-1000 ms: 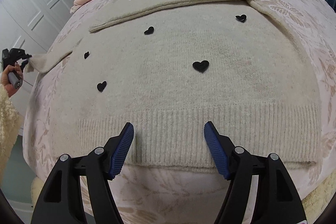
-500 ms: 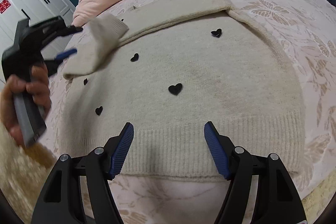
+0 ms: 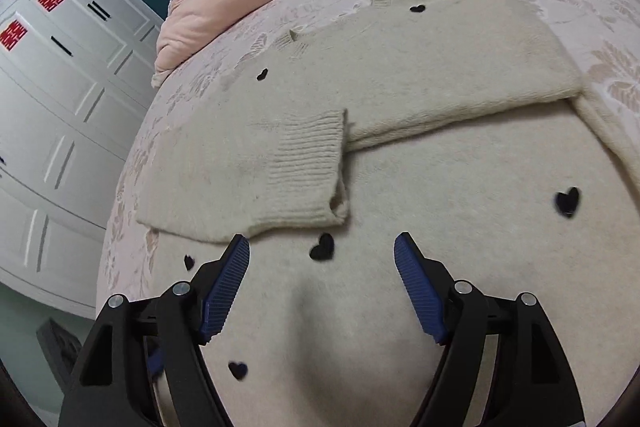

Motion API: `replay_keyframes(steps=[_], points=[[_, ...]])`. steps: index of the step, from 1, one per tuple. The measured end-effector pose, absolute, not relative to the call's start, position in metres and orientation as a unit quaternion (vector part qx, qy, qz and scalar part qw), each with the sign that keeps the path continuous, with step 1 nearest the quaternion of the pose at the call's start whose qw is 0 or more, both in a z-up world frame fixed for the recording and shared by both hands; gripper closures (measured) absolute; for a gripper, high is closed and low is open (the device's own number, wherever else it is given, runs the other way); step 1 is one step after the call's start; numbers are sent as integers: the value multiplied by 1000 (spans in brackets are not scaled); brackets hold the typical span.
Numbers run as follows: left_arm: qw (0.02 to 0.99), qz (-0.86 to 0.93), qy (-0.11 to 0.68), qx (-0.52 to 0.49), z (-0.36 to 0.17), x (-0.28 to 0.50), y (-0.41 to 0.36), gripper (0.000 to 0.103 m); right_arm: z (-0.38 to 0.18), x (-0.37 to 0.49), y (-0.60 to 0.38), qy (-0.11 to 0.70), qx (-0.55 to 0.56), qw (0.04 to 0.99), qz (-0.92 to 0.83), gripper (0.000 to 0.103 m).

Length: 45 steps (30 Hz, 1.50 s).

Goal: Fold small clothes

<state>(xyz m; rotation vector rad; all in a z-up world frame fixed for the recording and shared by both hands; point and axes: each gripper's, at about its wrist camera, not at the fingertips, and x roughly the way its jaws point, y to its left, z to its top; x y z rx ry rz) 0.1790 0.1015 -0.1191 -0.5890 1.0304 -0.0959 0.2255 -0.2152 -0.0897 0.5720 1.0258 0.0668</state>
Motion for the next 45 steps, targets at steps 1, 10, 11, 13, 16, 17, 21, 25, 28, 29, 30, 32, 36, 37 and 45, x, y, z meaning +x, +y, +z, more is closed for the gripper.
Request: replay_keyframes(steps=[1,10,11,13,16,17,21,25,28,29,30,32,36,37,45], points=[[831,-45,486,-268,-120,178,99,32,-96,234,-211,489,278,827,28,30],[814,-49,481,-321,-112,184,105,29,-101,264,-176,514,212,830,52,96],[808,-53,474,-345,-108,187,110,29,-93,265,-174,507,197,837,57,96],[795,-61,461,-389,-100,200,119,29,-74,269,-171,493,183,847,73,96],[770,-69,449,-448,-93,236,126,29,-37,285,-163,471,165,862,94,96],[755,-74,447,-473,-95,251,127,29,-25,293,-160,464,158,866,98,96],[704,-13,440,-558,-118,301,142,29,16,318,-156,439,149,879,113,96],[676,54,415,-607,-133,323,165,37,49,336,-160,414,139,891,121,96],[688,49,414,-594,-129,341,169,68,77,346,-177,387,134,904,120,96],[696,37,418,-583,-127,348,166,85,86,348,-186,374,136,909,119,97],[703,25,425,-570,-124,355,162,89,94,348,-198,360,141,915,115,97],[723,3,435,-536,-118,364,148,89,100,343,-226,339,150,924,96,97],[748,-13,459,-480,-121,372,118,90,38,336,-293,379,167,910,7,103],[747,-8,468,-472,-127,372,113,92,9,336,-312,406,180,896,-19,103],[751,-1,479,-455,-142,360,105,90,-74,312,-375,457,285,841,-47,89]])
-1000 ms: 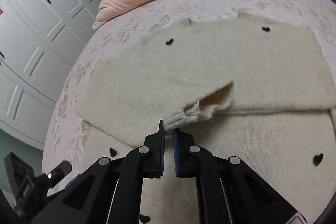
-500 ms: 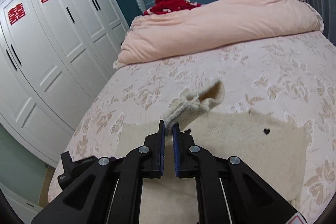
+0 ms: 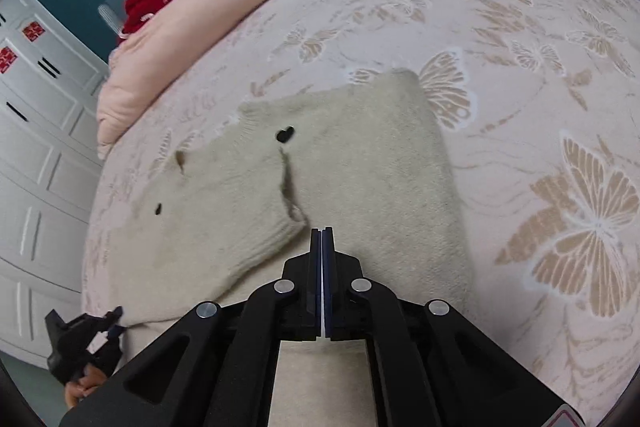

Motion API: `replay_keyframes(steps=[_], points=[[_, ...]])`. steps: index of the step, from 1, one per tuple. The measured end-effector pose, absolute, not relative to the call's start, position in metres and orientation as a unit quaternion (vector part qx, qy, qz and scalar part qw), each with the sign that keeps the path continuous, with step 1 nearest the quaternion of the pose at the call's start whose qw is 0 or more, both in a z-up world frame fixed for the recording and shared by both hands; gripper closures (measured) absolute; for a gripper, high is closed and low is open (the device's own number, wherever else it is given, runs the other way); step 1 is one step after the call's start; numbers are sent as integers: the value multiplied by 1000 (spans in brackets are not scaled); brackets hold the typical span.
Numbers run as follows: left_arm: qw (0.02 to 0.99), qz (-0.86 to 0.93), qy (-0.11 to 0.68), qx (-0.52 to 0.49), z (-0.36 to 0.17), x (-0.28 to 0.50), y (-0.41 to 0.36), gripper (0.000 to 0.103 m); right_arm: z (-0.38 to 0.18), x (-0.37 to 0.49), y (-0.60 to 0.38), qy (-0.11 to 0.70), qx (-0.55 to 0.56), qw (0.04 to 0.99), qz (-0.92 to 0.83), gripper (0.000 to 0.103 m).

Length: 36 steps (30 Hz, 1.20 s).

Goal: Fold small clothes

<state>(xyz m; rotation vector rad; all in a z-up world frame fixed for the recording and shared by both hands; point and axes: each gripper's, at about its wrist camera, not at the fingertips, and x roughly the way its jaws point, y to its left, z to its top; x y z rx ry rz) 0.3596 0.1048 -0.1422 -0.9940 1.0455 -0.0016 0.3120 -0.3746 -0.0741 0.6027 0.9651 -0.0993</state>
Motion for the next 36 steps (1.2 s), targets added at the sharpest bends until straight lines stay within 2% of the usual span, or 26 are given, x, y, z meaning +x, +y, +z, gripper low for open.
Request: replay_keyframes(steps=[1,3,6,8,10,12,15,17,18,21,22,26,30,34,36], points=[[752,-2,477,-455,-143,358,105,90,-70,314,-372,453,288,843,-45,65],[752,-2,475,-457,-143,354,103,89,-71,320,-364,446,296,844,-36,32],[756,-2,472,-454,-144,350,102,88,-92,337,-354,460,300,834,-52,33],[755,-1,472,-455,-143,348,103,88,-108,347,-347,470,323,820,-50,46],[756,1,471,-455,-139,348,104,88,-114,358,-334,474,329,816,-36,94],[767,7,460,-448,-130,350,106,90,-102,364,-321,463,317,827,-17,95],[787,-2,454,-419,-117,354,106,90,-42,344,-322,362,334,870,32,96],[789,0,470,-395,-120,357,103,89,-22,324,-335,323,319,891,19,97],[787,4,476,-393,-125,357,103,89,-26,320,-341,330,297,896,-5,97],[780,21,480,-400,-137,353,104,90,-89,332,-356,457,269,846,-51,97],[783,25,478,-398,-135,351,103,90,-97,329,-355,468,253,845,-55,97],[798,41,470,-375,-127,349,103,90,-76,310,-351,413,270,870,-18,97],[795,45,471,-380,-131,349,107,90,-119,314,-360,480,270,833,-50,97],[806,36,474,-352,-129,348,104,89,-100,293,-361,428,290,855,-39,93],[809,23,477,-343,-128,344,104,88,-112,288,-360,469,253,844,-61,89]])
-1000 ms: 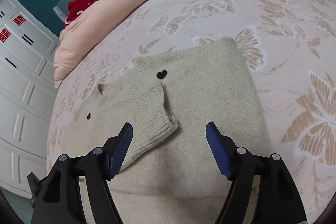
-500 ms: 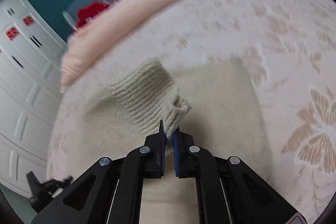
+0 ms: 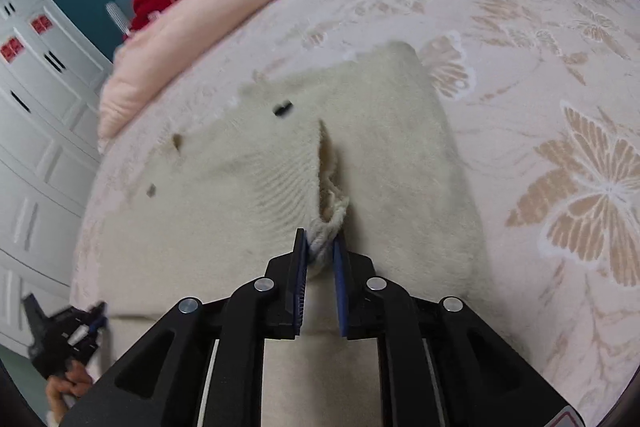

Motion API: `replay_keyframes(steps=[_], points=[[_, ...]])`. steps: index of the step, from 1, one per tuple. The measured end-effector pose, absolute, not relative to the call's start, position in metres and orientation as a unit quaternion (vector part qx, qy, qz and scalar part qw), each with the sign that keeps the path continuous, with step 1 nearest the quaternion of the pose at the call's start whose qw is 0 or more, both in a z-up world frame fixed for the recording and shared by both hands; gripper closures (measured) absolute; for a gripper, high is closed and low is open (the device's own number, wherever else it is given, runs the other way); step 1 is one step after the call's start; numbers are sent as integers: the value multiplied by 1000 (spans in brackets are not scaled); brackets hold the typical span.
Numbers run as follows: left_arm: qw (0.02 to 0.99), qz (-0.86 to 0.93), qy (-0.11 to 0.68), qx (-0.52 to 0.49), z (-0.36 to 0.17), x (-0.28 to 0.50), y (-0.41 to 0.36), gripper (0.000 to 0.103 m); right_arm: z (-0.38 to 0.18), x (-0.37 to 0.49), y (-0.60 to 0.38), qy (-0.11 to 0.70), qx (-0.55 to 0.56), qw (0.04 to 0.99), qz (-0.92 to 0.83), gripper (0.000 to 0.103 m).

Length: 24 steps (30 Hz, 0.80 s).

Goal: Fold small clothes

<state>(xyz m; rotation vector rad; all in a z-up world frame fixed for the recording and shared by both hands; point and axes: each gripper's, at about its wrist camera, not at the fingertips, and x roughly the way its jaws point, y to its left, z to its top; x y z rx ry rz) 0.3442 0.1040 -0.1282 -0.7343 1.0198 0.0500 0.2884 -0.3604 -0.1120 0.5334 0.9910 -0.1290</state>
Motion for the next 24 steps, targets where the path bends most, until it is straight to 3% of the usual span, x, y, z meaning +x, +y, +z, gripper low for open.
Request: replay_keyframes(steps=[2,3,5,6,8,12,15,16,17,19,24], points=[[807,6,479,-345,-121,332,107,78,-109,265,-367,465,271,841,-62,91],[808,-7,476,-346,-116,321,110,73,-101,248,-369,455,281,843,-60,85],[814,-35,470,-339,-106,293,119,49,-86,207,-371,443,282,849,-57,67],[818,-41,469,-330,-102,275,124,44,-80,184,-371,443,271,852,-63,50],[823,-44,476,-308,-99,235,135,32,-75,132,-369,452,240,855,-83,42],[808,-42,512,-290,-108,153,151,31,-90,37,-364,503,218,831,-97,37],[795,-54,523,-302,-115,107,150,26,-107,-13,-357,523,246,811,-92,36],[800,-57,517,-301,-113,97,146,20,-108,-25,-353,515,250,815,-94,32],[800,-62,515,-300,-112,91,141,11,-108,-30,-348,511,251,817,-92,29],[794,-71,515,-315,-114,88,132,7,-108,-32,-342,504,262,819,-84,23],[799,-54,511,-312,-119,105,117,5,-107,-7,-330,479,321,814,-65,22]])
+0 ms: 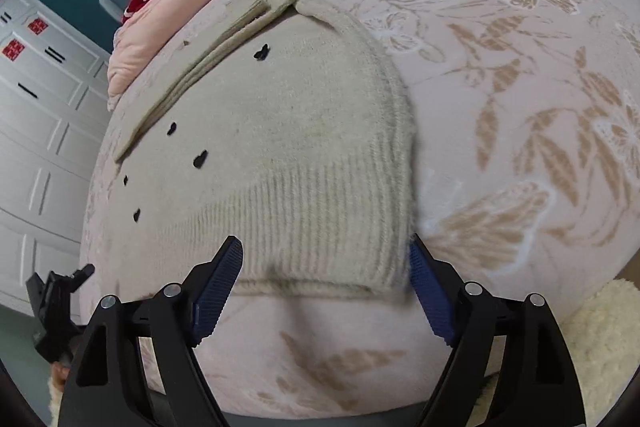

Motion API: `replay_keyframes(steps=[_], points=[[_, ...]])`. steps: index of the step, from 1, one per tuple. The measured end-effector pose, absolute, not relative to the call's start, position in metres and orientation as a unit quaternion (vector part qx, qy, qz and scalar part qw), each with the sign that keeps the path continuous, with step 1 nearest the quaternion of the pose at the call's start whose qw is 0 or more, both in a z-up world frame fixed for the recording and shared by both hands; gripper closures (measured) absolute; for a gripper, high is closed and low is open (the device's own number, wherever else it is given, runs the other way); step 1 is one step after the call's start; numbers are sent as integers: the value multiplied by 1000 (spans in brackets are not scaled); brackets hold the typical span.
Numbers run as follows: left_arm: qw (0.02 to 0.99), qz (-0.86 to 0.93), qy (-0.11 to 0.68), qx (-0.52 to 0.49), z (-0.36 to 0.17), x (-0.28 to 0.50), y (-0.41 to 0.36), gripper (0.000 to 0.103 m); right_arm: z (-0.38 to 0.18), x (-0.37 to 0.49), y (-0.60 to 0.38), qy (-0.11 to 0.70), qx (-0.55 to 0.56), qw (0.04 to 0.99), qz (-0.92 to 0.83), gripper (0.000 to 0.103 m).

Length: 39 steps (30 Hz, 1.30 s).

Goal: Fold small clothes

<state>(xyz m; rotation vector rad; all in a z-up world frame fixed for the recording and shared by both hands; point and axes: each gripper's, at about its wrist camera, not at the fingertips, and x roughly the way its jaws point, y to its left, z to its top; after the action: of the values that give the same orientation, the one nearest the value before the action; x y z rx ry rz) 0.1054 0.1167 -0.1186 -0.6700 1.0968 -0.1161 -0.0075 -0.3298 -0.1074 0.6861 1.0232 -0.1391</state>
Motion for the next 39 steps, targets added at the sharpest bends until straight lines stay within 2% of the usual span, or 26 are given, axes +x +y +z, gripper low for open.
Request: replay_keyframes(steps=[1,2,3,4,5,6,7,13,19,26,31,37,39], points=[[799,-49,513,-311,-119,109,115,6,-109,-2,-329,477,332,812,-64,22],[797,-43,515,-312,-118,111,115,11,-108,5,-328,476,337,810,-69,22],[796,-41,515,-315,-116,113,116,18,-108,10,-327,471,343,810,-66,34],[795,-50,514,-319,-114,116,116,44,-106,14,-326,469,345,811,-58,62],[788,-62,523,-319,-114,120,115,76,-106,20,-324,474,347,808,-46,78],[782,-66,530,-320,-114,122,114,91,-107,25,-323,482,355,801,-33,89],[781,-65,532,-320,-112,123,116,94,-105,27,-322,478,368,797,-26,90],[799,-76,499,-326,-68,101,131,96,-49,14,-324,420,375,827,3,92],[806,-106,485,-324,-38,56,149,97,-19,-33,-333,417,358,835,20,93],[790,-126,532,-277,-41,-40,162,97,-37,-120,-323,498,295,814,44,93],[775,-130,563,-257,-42,-99,168,97,-44,-119,-298,565,181,791,147,93],[766,-118,567,-279,-58,-84,174,98,-46,-112,-324,558,206,794,126,92],[750,-102,585,-292,-73,-72,171,88,-55,-115,-325,568,209,788,114,91]])
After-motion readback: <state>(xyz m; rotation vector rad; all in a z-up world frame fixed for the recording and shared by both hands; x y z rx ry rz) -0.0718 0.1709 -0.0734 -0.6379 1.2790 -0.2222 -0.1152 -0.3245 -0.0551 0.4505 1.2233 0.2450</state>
